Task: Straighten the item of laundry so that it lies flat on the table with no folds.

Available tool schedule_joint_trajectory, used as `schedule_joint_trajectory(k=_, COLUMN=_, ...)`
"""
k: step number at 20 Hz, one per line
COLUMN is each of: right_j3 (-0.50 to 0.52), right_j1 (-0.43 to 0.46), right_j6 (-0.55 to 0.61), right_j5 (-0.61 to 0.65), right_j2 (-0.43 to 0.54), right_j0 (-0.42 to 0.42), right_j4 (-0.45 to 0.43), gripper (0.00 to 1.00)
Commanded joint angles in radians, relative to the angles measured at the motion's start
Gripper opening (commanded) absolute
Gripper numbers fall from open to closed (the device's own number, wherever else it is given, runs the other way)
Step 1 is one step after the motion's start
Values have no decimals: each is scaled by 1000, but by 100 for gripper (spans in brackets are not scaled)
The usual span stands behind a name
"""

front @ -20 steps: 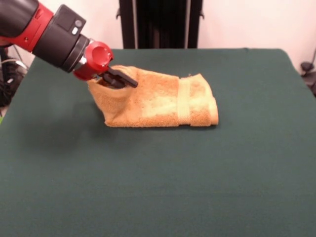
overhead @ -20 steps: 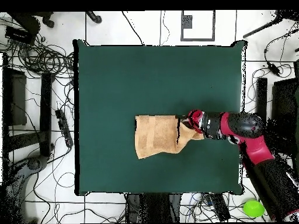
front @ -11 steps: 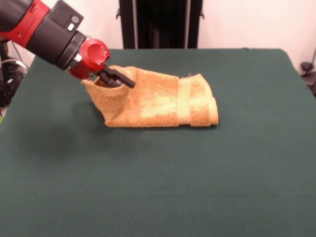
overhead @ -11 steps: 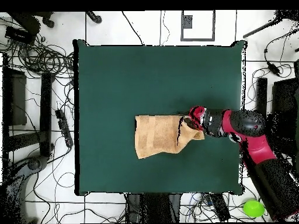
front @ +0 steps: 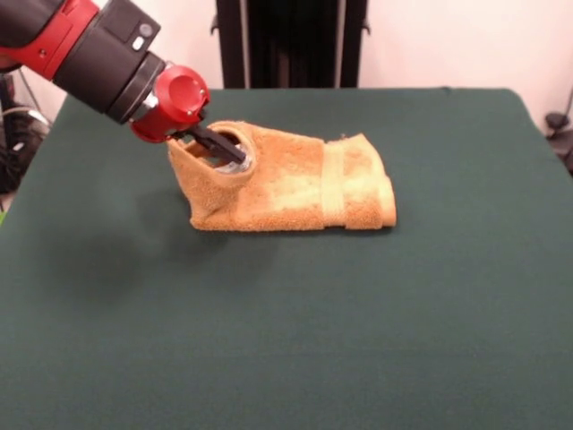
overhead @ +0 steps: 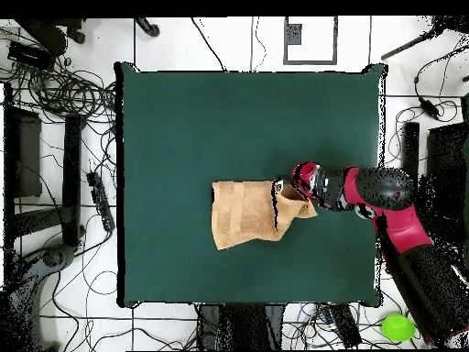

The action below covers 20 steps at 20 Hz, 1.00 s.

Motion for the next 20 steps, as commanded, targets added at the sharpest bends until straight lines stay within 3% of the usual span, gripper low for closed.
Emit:
schedule_joint_trajectory(k=1, right_j3=21, right_j1=6, right_j6=65, right_j5=-33, right_j2=17, right_j0=73, right_j4=0, gripper=0)
schedule_joint_trajectory(k=8, right_j3=-9, right_j1=-13, right_j6=126, right_j5=8, right_j2=-12, right_j0=106, right_j4=30, gripper=0)
schedule_joint_trajectory(k=20, right_j3=-40, right_j1=-21, right_j6=207, right_j5=-35, right_j2=1, right_j0=156, right_j4=110, gripper=0)
